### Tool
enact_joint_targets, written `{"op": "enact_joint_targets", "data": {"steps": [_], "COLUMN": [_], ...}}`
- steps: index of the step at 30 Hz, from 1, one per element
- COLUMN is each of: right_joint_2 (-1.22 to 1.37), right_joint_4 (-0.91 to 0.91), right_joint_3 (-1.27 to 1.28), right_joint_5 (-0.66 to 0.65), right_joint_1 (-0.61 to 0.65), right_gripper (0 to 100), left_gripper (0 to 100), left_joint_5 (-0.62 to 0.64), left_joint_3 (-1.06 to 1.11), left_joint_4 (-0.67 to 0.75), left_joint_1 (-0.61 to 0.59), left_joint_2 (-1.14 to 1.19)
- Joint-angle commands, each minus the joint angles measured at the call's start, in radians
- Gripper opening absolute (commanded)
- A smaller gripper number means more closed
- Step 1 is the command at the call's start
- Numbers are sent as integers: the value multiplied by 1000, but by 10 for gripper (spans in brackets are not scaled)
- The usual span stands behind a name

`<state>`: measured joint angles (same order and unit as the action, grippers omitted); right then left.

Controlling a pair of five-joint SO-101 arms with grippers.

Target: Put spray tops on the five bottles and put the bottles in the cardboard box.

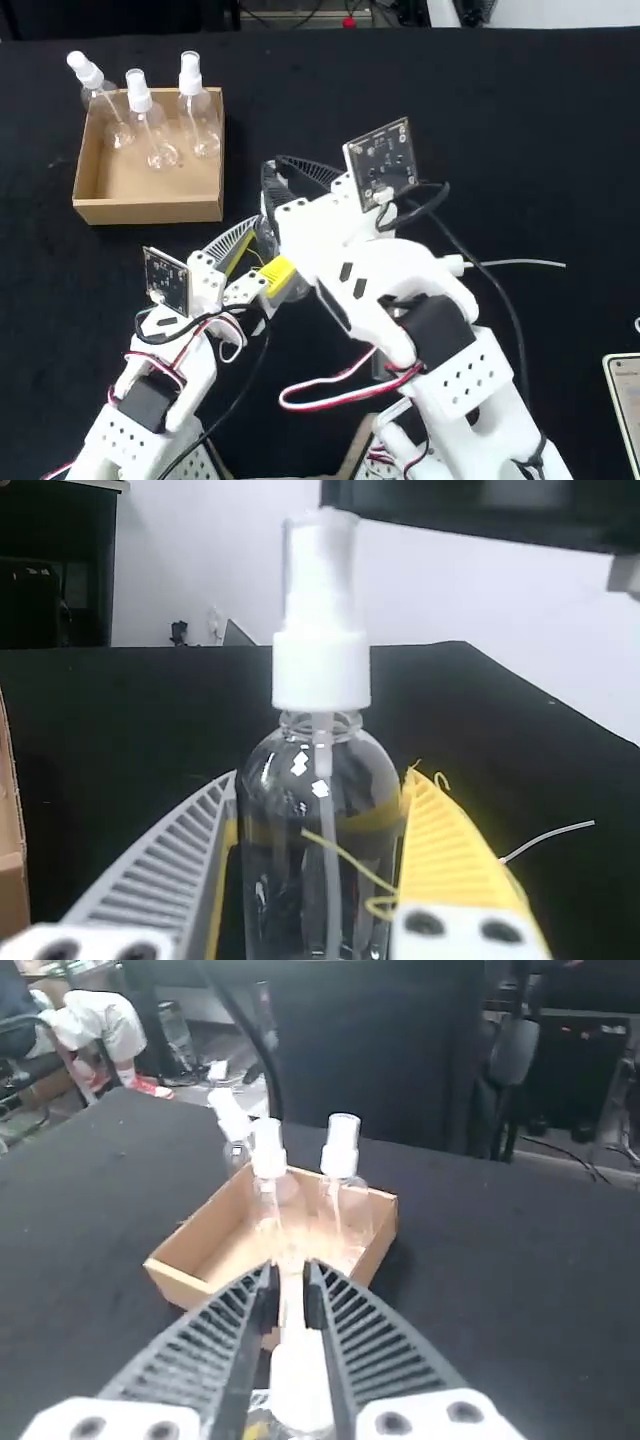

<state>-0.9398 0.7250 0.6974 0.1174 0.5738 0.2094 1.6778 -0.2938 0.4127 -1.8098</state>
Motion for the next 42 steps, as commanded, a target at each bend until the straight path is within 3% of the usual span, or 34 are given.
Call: {"op": "enact_joint_targets", "data": {"steps": [1,12,18,22,28,37,42], "right_joint_2": [-4,-41,-137,-196,-188,-186,-182], "right_joint_4": [18,112,255,273,258,-101,-137], "right_joint_3": [-8,-74,-170,-182,-47,427,493], "right_joint_5": [-26,-78,-84,-86,-80,-78,-78], "right_joint_1": [26,46,91,20,-135,-135,-110], "right_gripper": [38,44,154,145,56,44,43], "left_gripper": [80,80,80,80,83,84,84], "left_joint_5": [0,0,0,0,0,0,-92], "left_joint_3": [21,22,22,22,19,18,16], "left_joint_4": [5,5,5,5,14,213,341], "left_joint_1": [-4,-25,-54,-84,-254,-521,-634], "left_joint_2": [-6,-3,-3,-3,-11,-11,-2]}}
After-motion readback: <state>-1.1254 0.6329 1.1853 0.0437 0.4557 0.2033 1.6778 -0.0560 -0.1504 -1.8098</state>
